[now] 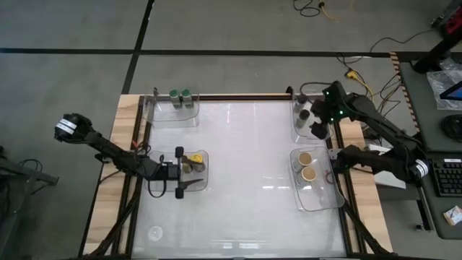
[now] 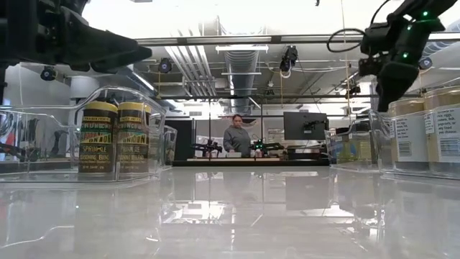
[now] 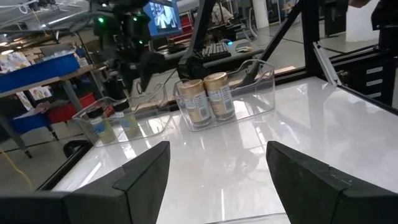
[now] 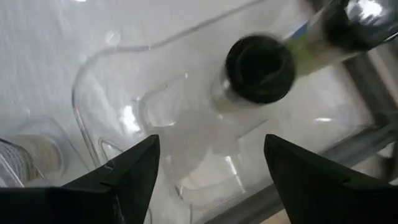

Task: Sort spices by type
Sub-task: Put the black spice bottle into the top right transparent bin

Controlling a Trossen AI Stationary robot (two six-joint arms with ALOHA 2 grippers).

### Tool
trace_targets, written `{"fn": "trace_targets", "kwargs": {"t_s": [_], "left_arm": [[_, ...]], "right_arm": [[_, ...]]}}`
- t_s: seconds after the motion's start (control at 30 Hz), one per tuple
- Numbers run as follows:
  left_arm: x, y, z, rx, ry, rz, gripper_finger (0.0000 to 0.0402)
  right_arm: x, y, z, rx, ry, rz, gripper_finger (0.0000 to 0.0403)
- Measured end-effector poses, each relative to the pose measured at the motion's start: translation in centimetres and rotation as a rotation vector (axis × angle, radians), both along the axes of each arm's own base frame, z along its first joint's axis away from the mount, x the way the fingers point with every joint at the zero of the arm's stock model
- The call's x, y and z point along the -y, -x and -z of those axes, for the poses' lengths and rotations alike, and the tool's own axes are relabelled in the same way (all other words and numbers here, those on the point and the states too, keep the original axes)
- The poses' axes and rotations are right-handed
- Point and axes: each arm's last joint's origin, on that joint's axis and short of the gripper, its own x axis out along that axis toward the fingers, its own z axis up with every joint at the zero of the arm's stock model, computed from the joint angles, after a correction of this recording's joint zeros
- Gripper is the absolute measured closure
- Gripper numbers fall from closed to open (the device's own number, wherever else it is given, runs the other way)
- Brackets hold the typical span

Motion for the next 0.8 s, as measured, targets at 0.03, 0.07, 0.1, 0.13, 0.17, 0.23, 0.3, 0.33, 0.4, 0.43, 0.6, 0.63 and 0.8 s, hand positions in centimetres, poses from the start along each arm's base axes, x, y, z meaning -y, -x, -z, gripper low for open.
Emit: {"fn": "trace_targets", "kwargs": {"t_s": [0.03, 0.07, 0.1, 0.13, 0.17, 0.23, 0.3, 0.33, 0.4, 0.43, 0.6, 0.63, 0.8], "left_arm": [[-0.1, 0.0, 0.0, 0.000, -0.001, -0.003, 0.0151], [-0.1, 0.0, 0.0, 0.000, -0.002, -0.006, 0.0151], [-0.1, 0.0, 0.0, 0.000, -0.002, -0.007, 0.0151], [-0.1, 0.0, 0.0, 0.000, -0.002, -0.006, 0.0151], [-0.1, 0.0, 0.0, 0.000, -0.002, -0.001, 0.0151], [-0.1, -0.1, 0.0, -0.001, -0.007, 0.014, 0.0151], [-0.1, -0.1, 0.0, -0.001, -0.013, 0.020, 0.0151], [0.0, -0.1, 0.0, -0.001, -0.013, 0.021, 0.0151], [0.0, -0.1, 0.0, -0.001, -0.013, 0.021, 0.0151], [0.0, -0.1, 0.0, -0.001, -0.013, 0.021, 0.0151], [0.0, -0.1, 0.0, -0.001, -0.012, 0.021, 0.0151], [0.0, -0.1, 0.0, -0.001, -0.011, 0.021, 0.0151], [0.0, -0.1, 0.0, -0.001, -0.004, 0.021, 0.0151]], "right_arm": [[0.0, 0.0, 0.4, -0.007, -0.012, -0.001, 0.0127], [0.0, 0.0, 0.9, -0.014, -0.022, -0.003, 0.0130], [0.1, -0.1, 1.4, -0.017, -0.028, -0.003, 0.0134], [0.3, -0.1, 1.8, -0.018, -0.029, -0.003, 0.0138], [0.4, -0.2, 2.2, -0.018, -0.028, -0.003, 0.0141], [0.8, -0.5, 2.7, -0.009, -0.012, -0.003, 0.0148], [1.3, -0.7, 2.8, 0.005, 0.012, -0.003, 0.0153], [1.5, -0.8, 2.8, 0.012, 0.024, -0.003, 0.0155], [1.9, -1.1, 2.8, 0.027, 0.051, -0.004, 0.0159], [2.0, -1.1, 2.7, 0.034, 0.064, -0.004, 0.0160], [2.4, -1.3, 2.6, 0.048, 0.098, -0.011, 0.0157], [2.4, -1.3, 2.6, 0.047, 0.098, -0.011, 0.0156], [2.1, -1.1, 2.6, 0.020, 0.082, 0.019, 0.0150]]}}
